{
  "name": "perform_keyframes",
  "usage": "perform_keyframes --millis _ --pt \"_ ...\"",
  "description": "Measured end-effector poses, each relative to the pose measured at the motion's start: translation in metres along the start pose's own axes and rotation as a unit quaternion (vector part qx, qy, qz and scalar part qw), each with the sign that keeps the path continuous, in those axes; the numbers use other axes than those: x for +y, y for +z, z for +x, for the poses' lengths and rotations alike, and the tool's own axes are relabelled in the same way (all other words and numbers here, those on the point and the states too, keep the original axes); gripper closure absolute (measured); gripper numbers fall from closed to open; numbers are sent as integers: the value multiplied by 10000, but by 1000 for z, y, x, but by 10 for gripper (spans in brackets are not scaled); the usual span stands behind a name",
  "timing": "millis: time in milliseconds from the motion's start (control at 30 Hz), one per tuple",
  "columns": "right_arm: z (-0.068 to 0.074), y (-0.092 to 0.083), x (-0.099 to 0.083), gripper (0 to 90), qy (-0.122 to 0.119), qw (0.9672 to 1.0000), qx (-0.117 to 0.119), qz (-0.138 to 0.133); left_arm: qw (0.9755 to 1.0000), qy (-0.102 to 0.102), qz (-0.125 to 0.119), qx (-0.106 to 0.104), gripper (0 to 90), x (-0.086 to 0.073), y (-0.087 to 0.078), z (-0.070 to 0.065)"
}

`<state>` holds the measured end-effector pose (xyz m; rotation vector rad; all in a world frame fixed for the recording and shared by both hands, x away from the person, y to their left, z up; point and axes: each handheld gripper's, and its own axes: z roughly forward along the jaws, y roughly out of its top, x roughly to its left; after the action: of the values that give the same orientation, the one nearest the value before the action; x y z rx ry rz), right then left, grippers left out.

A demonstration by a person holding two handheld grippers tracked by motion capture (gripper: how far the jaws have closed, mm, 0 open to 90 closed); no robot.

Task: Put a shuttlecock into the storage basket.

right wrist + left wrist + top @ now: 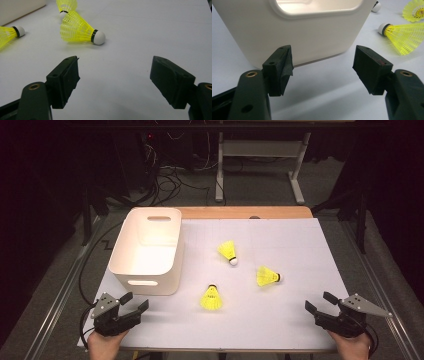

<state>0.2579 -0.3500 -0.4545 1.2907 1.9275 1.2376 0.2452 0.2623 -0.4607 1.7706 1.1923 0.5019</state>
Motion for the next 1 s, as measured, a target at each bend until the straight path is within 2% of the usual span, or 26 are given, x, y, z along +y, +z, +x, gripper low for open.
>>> perform_keyframes --millis 133,1000 --pt "0 0 0 233 30 10000 68 -22 10000 8 11 -15 329 0 0 -1" --pt "-1 0 0 232 3 10000 95 3 10000 -72 21 -66 327 -2 -2 -7"
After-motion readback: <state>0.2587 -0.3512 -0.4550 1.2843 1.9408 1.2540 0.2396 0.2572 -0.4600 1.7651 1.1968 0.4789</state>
